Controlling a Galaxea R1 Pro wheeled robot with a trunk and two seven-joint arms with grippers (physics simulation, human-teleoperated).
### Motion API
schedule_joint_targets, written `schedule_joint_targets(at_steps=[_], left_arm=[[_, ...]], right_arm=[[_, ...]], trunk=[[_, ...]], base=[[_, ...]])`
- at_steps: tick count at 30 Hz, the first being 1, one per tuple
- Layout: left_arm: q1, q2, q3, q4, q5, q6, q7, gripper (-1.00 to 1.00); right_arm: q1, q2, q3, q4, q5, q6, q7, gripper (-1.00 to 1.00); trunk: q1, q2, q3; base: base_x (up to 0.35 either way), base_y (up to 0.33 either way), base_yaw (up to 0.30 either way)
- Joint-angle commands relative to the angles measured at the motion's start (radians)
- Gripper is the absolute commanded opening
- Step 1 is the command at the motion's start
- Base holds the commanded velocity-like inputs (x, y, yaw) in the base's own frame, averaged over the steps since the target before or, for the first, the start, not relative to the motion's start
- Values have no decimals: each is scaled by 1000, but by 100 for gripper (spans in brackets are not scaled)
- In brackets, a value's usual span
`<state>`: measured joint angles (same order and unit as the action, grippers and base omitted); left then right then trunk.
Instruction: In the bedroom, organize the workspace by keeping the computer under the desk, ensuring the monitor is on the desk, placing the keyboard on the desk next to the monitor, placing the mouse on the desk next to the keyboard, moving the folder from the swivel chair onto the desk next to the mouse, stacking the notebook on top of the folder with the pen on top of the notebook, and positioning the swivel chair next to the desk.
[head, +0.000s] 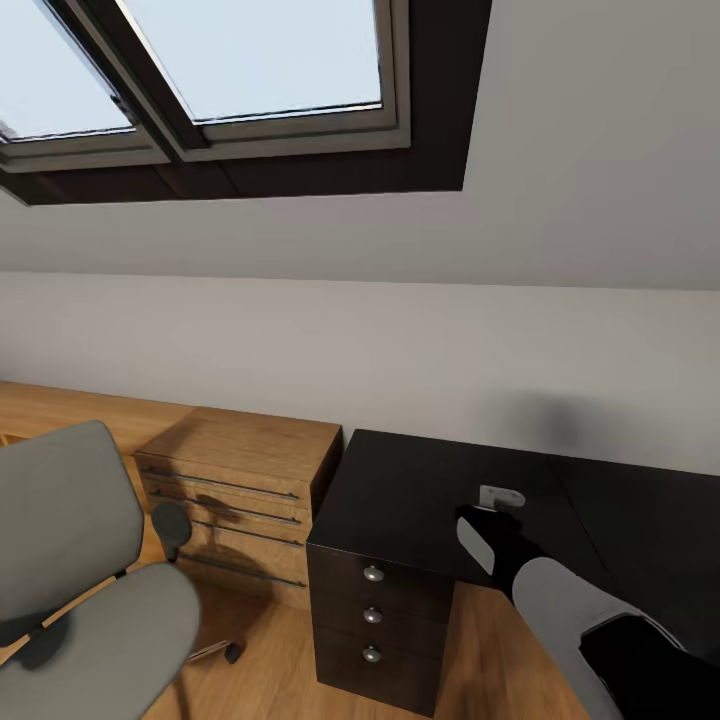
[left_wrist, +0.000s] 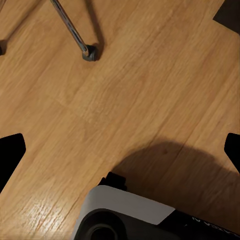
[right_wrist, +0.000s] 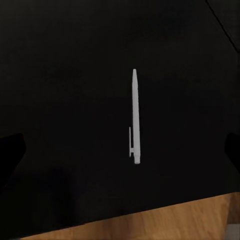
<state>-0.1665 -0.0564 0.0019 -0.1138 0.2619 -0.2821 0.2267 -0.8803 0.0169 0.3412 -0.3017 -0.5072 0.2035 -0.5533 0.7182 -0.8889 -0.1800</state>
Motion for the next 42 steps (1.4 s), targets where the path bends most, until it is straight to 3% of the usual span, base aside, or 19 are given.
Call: schedule_joint_targets(at_steps=[1, 14, 35, 42], left_arm=[[-1, 0, 0, 0, 2, -3, 2, 100], [-1, 1, -1, 0, 0, -3, 2, 100], [-1, 0, -1, 0, 4, -3, 2, 100], [-1, -2, 0, 0, 3, -4, 2, 100]], right_arm=[[-1, -1, 8, -2, -4, 8, -6, 100], [-1, -2, 9, -2, -4, 8, -6, 100], [-1, -4, 8, 4, -2, 10, -2, 100], [0, -32, 9, 5, -4, 16, 14, 100]], trunk=[[0, -1, -1], [0, -1, -1], [0, -1, -1], [0, -1, -1]], base=[[61, 0, 0], [221, 0, 0], [11, 0, 0], [0, 0, 0]])
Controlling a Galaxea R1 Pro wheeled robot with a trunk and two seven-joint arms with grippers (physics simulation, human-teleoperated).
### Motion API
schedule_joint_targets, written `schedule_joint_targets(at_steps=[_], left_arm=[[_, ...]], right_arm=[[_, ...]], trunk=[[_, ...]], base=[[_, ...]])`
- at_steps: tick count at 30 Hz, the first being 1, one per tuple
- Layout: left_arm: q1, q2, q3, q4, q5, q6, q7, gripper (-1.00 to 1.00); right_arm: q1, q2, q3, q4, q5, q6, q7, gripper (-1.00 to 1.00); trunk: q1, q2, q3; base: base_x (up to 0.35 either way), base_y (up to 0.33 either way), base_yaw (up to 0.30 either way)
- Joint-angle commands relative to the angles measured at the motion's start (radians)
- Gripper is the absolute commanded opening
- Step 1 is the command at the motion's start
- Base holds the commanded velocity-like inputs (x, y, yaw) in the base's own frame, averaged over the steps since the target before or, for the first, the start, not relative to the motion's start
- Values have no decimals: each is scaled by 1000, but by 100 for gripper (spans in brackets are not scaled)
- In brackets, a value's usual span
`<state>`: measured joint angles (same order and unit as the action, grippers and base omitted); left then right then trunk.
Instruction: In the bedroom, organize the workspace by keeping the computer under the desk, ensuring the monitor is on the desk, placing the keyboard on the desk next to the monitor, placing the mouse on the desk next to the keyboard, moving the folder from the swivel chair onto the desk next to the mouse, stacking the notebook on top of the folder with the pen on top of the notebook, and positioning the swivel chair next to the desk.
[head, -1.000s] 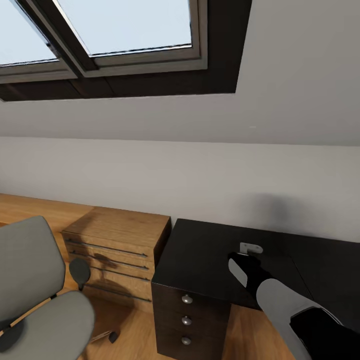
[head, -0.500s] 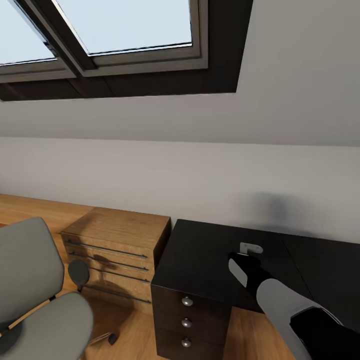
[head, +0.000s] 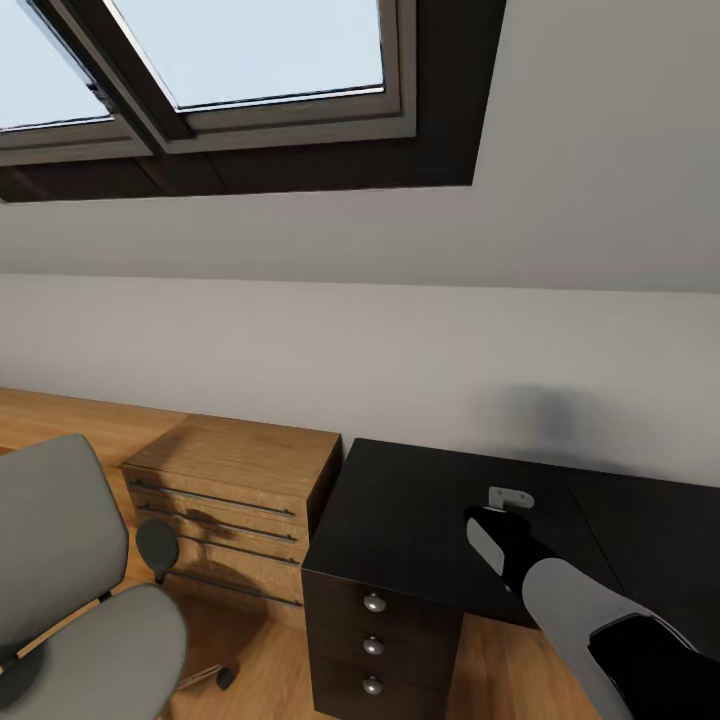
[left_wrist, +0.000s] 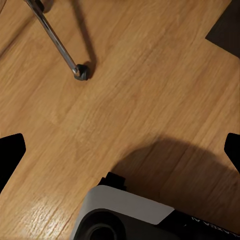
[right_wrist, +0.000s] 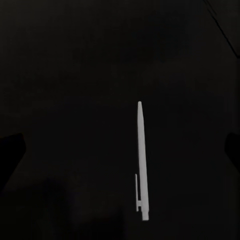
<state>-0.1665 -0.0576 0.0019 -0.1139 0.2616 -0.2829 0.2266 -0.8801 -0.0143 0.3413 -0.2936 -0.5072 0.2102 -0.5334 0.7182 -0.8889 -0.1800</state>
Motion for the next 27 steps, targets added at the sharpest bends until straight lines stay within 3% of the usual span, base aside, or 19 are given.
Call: schedule_joint_targets(at_steps=[1, 6, 14, 21, 27], left_arm=[[-1, 0, 0, 0, 4, -4, 2, 100], [-1, -1, 0, -1, 5, -24, 2, 100], [-1, -5, 0, 0, 2, -127, 2, 100], [-1, -15, -9, -9, 1, -148, 4, 100], [-1, -29, -13, -74, 1, -147, 4, 100]], right_arm=[[-1, -4, 8, -3, -4, 10, 0, 100], [-1, -19, 9, -2, -4, 12, 28, 100], [-1, -37, 10, -3, -4, 12, 34, 100], [-1, -39, 10, -3, -4, 13, 35, 100], [-2, -39, 10, -3, -4, 17, 35, 100]], trunk=[[0, -1, -1], [0, -1, -1], [0, -1, -1], [0, -1, -1], [0, -1, -1]], base=[[0, 0, 0], [0, 0, 0], [0, 0, 0], [0, 0, 0], [0, 0, 0]])
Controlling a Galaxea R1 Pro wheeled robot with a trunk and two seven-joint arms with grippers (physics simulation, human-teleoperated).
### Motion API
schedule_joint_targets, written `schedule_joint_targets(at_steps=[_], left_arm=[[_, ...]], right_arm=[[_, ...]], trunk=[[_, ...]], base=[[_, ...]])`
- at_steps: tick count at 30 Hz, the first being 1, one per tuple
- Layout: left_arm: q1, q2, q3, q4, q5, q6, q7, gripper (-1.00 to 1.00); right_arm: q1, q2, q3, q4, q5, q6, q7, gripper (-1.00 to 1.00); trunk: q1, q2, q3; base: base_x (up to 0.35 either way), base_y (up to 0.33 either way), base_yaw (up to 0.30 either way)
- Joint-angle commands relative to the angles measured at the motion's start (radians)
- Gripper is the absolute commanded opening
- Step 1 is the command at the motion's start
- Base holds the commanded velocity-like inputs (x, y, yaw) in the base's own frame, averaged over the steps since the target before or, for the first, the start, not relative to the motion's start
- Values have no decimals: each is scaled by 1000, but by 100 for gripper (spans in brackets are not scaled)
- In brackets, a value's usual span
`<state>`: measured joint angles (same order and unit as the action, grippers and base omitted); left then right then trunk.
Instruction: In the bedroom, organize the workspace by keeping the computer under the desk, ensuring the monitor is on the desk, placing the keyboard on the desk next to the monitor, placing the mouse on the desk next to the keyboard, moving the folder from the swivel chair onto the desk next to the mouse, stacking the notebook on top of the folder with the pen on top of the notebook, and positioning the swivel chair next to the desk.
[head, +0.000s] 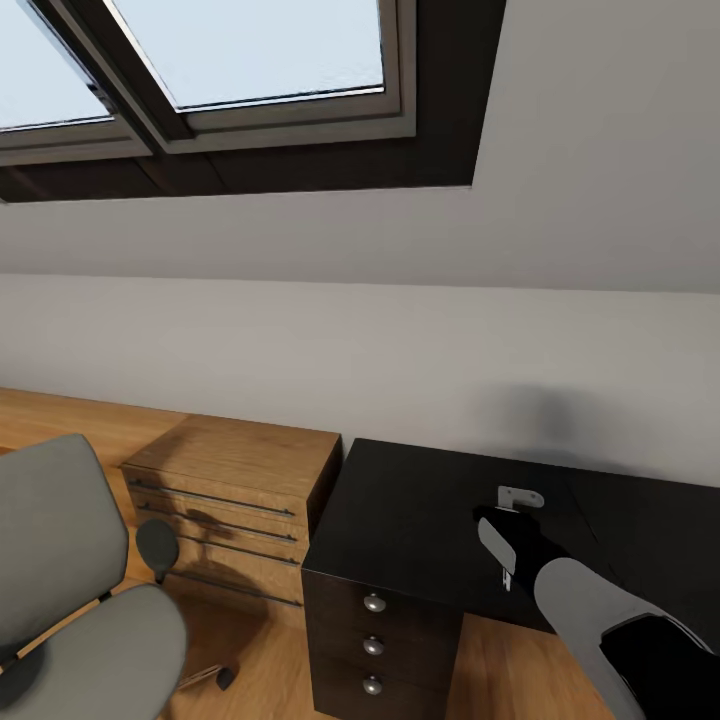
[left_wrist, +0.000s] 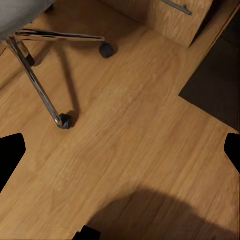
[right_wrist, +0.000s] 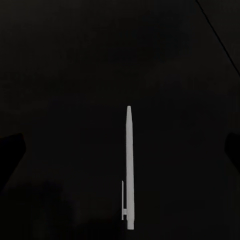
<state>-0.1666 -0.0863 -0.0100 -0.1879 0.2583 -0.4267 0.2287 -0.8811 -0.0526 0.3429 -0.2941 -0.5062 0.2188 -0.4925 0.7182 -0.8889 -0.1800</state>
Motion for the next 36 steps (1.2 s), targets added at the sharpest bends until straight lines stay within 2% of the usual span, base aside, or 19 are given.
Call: schedule_joint_targets(at_steps=[1, 7, 9, 10, 12, 18, 26, 30, 36], left_arm=[[-1, -2, -2, -25, 4, -3, 2, 100], [-1, -15, -9, -126, -3, 4, 2, 100], [-1, -20, -16, -185, -13, 16, 3, 100], [-1, -23, -19, -224, -19, 41, 4, 100], [-1, -25, -21, -308, -27, 154, 5, 100], [-1, -31, -21, -431, -29, 338, 5, 100], [-1, -39, -26, -478, -30, 394, 5, 100], [0, -42, -46, -506, -29, 417, 4, 100], [0, -37, -56, -517, -26, 494, 4, 100]], right_arm=[[-1, -1, 8, -2, -5, 9, -6, 100], [0, -1, 8, -2, -5, 10, -6, 100], [0, -1, 8, -2, -5, 11, -6, 100], [0, -1, 8, -2, -5, 11, -6, 100], [0, -1, 8, -2, -5, 16, -6, 100], [0, -1, 8, -2, -5, 22, -6, 100], [0, -1, 8, -3, -5, 29, -7, 100], [0, 0, 8, -3, -6, 37, -7, 100], [0, 0, 8, -5, -7, 54, -8, 100]], trunk=[[0, -1, -2], [0, -1, -2], [0, -1, -2], [0, -1, -2], [0, -1, -2], [0, -1, -2], [0, -1, -2], [0, -1, -2], [0, -1, -2]], base=[[0, 0, 0], [0, 0, 0], [0, 0, 0], [0, 0, 0], [0, 0, 0], [0, 0, 0], [0, 0, 0], [0, 0, 0], [0, 0, 0]])
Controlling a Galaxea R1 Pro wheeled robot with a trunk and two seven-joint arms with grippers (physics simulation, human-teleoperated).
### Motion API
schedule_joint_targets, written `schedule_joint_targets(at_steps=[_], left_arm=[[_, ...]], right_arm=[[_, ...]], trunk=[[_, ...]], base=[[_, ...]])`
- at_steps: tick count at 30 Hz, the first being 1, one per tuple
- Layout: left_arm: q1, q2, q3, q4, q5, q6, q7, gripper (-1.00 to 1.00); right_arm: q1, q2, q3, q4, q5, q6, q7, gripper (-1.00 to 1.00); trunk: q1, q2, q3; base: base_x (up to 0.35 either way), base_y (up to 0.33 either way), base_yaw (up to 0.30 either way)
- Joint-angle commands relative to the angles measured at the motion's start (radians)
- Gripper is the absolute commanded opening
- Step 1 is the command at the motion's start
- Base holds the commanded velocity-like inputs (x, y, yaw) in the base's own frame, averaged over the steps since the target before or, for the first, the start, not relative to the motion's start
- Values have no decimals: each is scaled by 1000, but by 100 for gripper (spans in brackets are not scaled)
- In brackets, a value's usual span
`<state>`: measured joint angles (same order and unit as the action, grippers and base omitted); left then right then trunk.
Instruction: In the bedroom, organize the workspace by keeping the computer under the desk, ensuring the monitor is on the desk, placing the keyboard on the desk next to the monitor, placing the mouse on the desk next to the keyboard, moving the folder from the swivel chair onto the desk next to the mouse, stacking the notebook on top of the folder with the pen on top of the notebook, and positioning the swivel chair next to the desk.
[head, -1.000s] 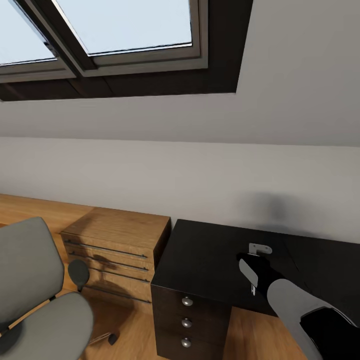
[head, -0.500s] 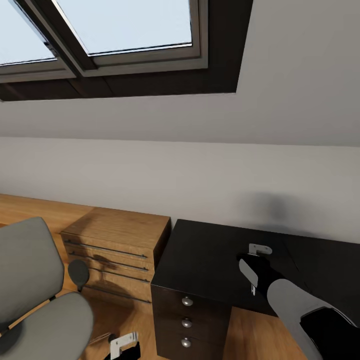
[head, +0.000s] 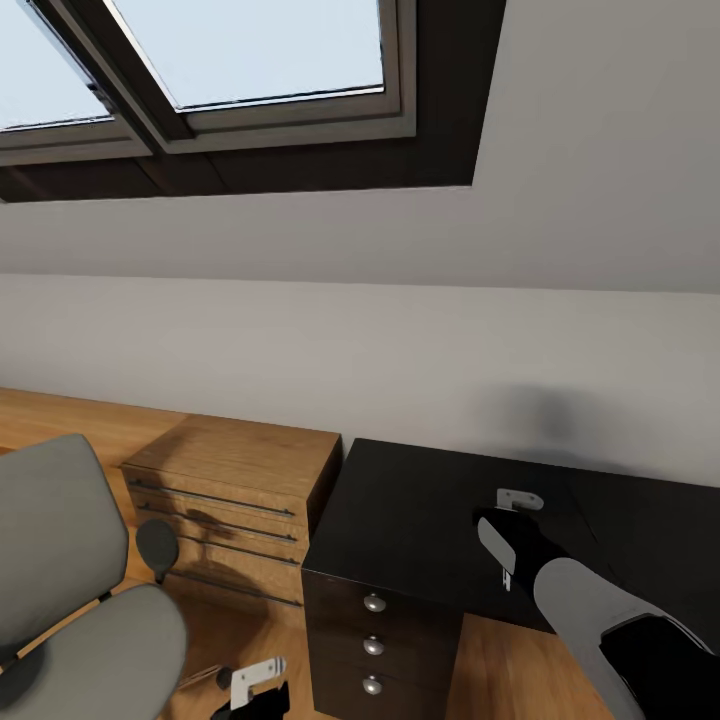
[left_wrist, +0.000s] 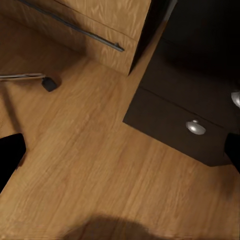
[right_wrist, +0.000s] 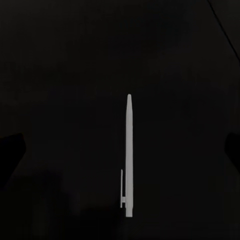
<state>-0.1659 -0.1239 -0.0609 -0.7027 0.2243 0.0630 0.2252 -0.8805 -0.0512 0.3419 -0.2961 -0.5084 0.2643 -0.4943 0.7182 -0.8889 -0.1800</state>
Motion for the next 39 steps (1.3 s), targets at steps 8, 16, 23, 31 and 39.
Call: schedule_joint_targets(at_steps=[8, 16, 23, 31, 39], left_arm=[[0, 10, -4, 0, 9, 63, 9, 100], [0, 13, -4, 6, 9, 66, 11, 100], [0, 15, -4, 7, 9, 64, 11, 100], [0, 15, -5, 19, 8, 60, 13, 100], [0, 15, -4, 20, 8, 59, 13, 100]], right_arm=[[-1, -1, 6, -2, -9, 35, -6, 100], [0, -2, 5, -2, -11, 63, -5, 100], [-1, -3, 5, -2, -12, 67, -4, 100], [-1, -5, 5, -3, -10, 66, -3, 100], [-1, -15, 3, -2, -10, 66, -3, 100]], trunk=[[0, -1, -2], [19, -36, -17], [39, -71, -33], [54, -99, -45], [62, -113, -52]], base=[[0, 0, 0], [0, 0, 0], [0, 0, 0], [0, 0, 0], [0, 0, 0]])
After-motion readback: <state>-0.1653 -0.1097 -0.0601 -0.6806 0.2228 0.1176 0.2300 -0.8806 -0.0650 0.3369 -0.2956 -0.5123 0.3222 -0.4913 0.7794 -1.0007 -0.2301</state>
